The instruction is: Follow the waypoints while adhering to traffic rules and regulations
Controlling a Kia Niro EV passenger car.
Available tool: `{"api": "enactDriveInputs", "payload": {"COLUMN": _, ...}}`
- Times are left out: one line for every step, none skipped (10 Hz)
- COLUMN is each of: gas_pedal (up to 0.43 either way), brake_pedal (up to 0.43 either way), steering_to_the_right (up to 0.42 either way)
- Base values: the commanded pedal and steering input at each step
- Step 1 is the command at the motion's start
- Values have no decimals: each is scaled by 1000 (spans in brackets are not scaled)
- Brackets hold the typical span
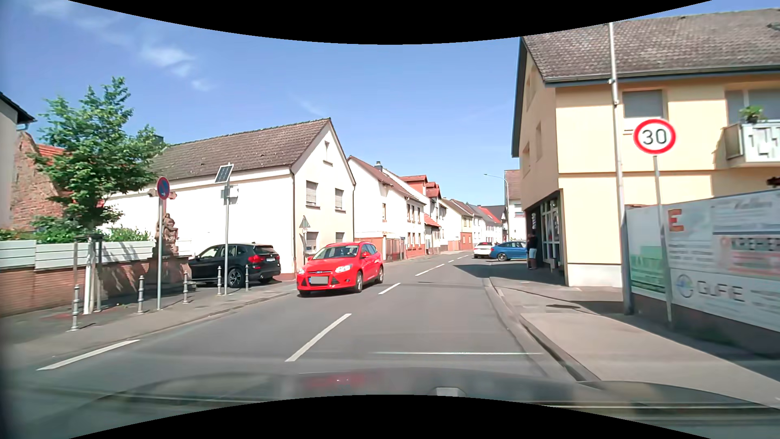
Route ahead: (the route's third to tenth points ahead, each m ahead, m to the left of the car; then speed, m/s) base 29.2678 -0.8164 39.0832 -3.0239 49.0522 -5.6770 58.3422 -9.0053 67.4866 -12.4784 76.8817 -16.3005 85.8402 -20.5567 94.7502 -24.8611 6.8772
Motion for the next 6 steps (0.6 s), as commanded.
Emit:
{"api": "enactDriveInputs", "payload": {"gas_pedal": 0, "brake_pedal": 189, "steering_to_the_right": 17}}
{"api": "enactDriveInputs", "payload": {"gas_pedal": 0, "brake_pedal": 195, "steering_to_the_right": 25}}
{"api": "enactDriveInputs", "payload": {"gas_pedal": 0, "brake_pedal": 195, "steering_to_the_right": 26}}
{"api": "enactDriveInputs", "payload": {"gas_pedal": 0, "brake_pedal": 195, "steering_to_the_right": 28}}
{"api": "enactDriveInputs", "payload": {"gas_pedal": 0, "brake_pedal": 201, "steering_to_the_right": 34}}
{"api": "enactDriveInputs", "payload": {"gas_pedal": 0, "brake_pedal": 201, "steering_to_the_right": 37}}
